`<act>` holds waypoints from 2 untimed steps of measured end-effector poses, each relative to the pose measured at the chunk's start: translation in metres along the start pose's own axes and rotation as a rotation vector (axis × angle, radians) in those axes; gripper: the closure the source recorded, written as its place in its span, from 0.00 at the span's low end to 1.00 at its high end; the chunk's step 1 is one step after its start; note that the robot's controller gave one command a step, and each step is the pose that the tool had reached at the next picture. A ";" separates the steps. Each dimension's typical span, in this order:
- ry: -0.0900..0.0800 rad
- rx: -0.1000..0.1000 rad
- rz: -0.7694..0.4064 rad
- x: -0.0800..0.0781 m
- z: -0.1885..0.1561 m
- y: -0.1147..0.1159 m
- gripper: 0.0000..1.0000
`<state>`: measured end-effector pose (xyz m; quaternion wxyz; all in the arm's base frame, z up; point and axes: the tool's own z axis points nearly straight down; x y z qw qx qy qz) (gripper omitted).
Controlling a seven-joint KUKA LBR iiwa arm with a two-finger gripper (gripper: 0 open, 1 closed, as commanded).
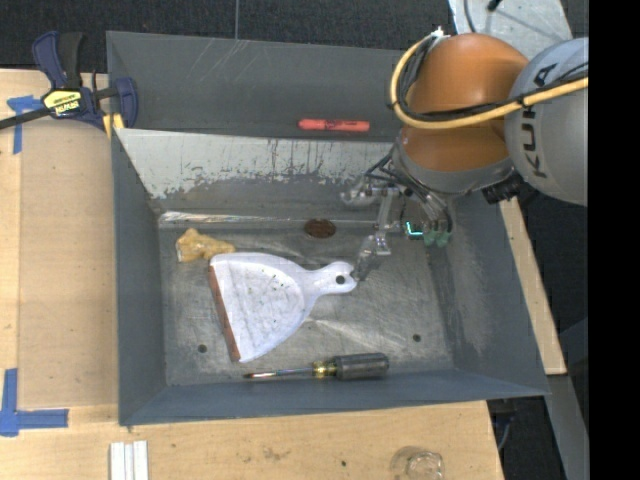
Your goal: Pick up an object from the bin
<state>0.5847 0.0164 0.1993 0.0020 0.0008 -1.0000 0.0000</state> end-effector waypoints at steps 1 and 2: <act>-0.008 0.000 0.000 -0.002 -0.004 0.000 0.00; -0.008 0.000 0.005 -0.002 -0.003 0.000 0.00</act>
Offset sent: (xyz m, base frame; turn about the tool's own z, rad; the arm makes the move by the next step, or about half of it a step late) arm -0.0106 0.0205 -0.0690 0.1080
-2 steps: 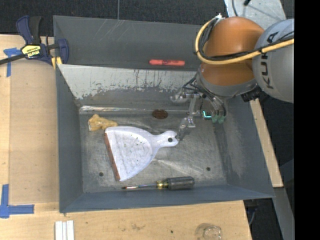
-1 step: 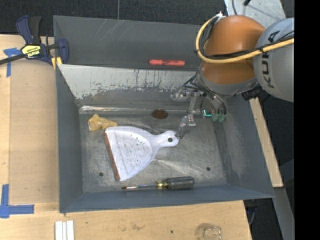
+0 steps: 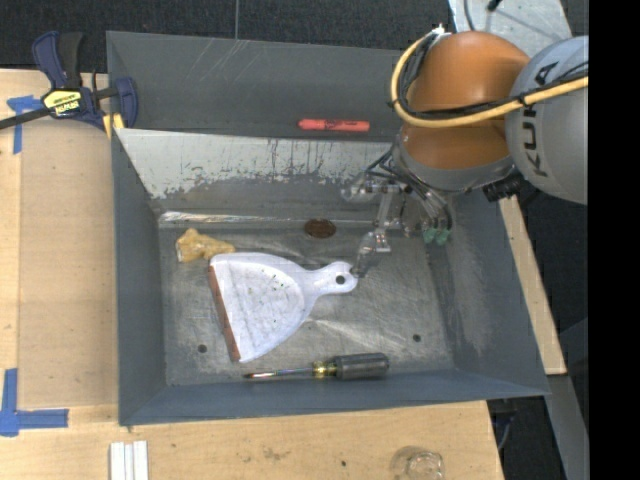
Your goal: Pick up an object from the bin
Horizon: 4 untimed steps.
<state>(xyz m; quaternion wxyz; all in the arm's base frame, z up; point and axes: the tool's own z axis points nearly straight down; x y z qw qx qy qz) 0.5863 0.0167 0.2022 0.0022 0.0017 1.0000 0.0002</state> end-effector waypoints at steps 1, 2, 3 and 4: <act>0.017 0.000 0.030 0.003 0.005 0.007 0.00; -0.016 0.000 -0.051 0.001 0.003 0.003 0.00; 0.005 0.000 -0.259 0.001 0.048 0.003 0.00; 0.002 -0.001 -0.312 0.004 0.053 -0.006 0.00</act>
Offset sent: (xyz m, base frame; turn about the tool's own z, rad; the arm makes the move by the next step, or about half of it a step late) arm -0.0179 -0.0086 -0.1098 -0.1956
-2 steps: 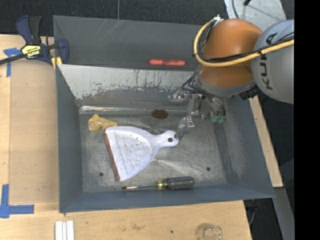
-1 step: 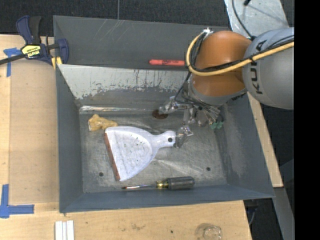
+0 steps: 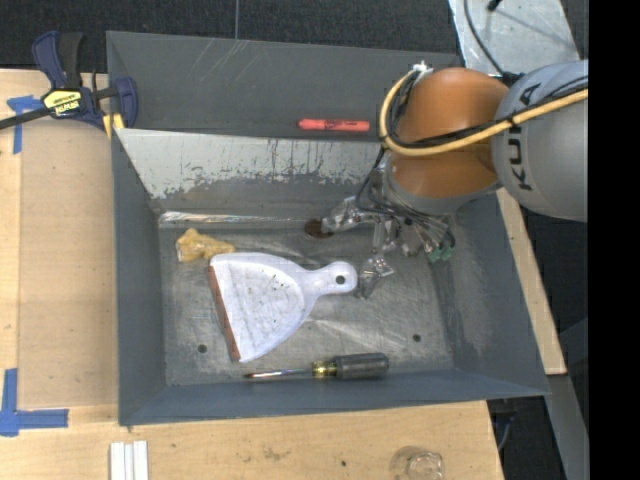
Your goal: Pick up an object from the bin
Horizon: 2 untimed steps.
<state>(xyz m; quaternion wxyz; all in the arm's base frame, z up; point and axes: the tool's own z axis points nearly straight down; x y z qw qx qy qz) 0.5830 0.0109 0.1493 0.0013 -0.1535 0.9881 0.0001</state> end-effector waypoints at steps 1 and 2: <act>-0.001 0.001 0.165 -0.003 0.025 0.000 0.00; -0.007 0.004 -0.485 -0.022 0.075 0.010 1.00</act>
Offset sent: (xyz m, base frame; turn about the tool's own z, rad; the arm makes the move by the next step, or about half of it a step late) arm 0.0139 0.0166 -0.0793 -0.4890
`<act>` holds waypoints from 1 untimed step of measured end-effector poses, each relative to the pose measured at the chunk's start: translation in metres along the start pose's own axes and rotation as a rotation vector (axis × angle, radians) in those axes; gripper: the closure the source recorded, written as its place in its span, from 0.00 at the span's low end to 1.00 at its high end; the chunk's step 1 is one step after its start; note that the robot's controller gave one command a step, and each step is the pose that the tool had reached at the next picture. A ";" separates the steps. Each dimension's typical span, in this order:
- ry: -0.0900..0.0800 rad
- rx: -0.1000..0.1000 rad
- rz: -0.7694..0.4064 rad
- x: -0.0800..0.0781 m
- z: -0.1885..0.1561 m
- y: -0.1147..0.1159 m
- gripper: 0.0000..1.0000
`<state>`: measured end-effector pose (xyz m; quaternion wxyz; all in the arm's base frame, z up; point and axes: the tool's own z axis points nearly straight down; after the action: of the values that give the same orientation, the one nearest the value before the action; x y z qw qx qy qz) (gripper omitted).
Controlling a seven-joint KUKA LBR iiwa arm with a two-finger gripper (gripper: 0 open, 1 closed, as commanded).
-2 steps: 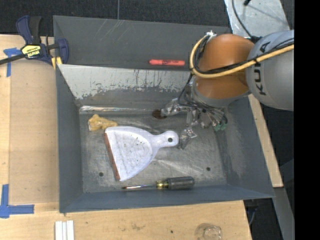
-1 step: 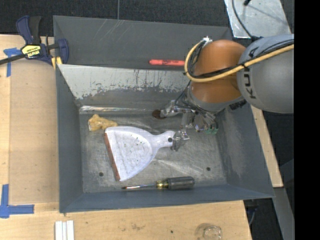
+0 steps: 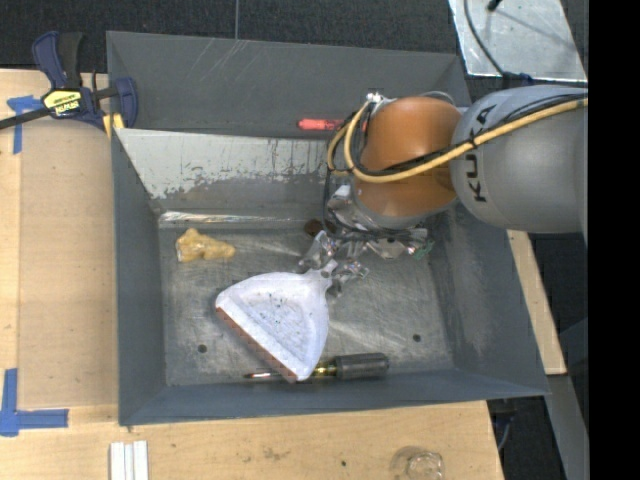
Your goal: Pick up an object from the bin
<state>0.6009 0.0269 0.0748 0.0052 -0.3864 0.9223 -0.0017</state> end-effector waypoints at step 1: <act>0.000 0.000 0.001 0.000 0.000 0.000 1.00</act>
Offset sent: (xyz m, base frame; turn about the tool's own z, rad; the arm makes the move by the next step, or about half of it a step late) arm -0.0114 0.0011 0.1187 -0.0331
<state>0.6009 0.0269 0.0748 0.0052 -0.3860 0.9225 -0.0016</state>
